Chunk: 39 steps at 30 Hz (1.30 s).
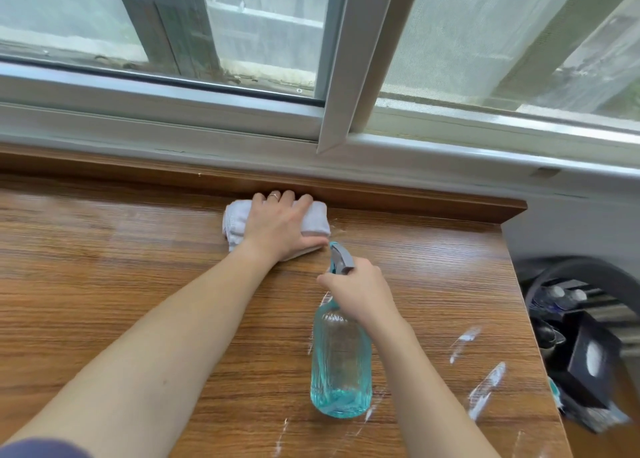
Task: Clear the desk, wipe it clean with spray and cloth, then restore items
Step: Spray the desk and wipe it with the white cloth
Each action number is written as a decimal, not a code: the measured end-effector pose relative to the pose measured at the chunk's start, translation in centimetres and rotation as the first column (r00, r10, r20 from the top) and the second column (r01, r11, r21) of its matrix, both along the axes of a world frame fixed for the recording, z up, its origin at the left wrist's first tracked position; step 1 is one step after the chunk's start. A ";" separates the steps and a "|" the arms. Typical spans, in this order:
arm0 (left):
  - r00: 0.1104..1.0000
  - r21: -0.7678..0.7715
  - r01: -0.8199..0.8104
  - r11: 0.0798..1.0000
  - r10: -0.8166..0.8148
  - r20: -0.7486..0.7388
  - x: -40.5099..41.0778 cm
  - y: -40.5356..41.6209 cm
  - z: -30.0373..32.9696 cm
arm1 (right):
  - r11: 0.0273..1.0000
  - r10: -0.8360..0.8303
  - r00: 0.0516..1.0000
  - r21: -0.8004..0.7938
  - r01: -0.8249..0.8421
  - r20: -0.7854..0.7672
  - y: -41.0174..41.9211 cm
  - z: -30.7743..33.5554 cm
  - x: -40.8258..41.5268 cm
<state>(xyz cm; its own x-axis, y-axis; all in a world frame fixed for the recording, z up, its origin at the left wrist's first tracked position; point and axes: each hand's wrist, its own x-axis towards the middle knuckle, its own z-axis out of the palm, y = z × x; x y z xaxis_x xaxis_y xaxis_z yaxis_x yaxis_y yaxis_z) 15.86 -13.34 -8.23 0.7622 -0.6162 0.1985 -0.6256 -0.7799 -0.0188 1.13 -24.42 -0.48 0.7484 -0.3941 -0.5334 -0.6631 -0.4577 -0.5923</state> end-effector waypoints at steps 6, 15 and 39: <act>0.999 -0.016 -0.047 0.999 0.047 -0.028 -1.5 0.9 0.4 | 1.000 -0.004 1.000 0.031 0.003 0.011 0.7 0.2 -1.6; 0.999 -0.062 -0.003 0.998 0.005 0.038 -9.0 5.0 -1.6 | 0.999 0.019 0.999 -0.026 -0.018 0.042 0.6 1.7 -3.0; 0.999 -0.074 0.015 0.997 -0.012 0.042 -2.5 -2.6 -0.4 | 0.998 0.064 0.997 -0.025 -0.063 0.040 -2.0 0.8 -2.0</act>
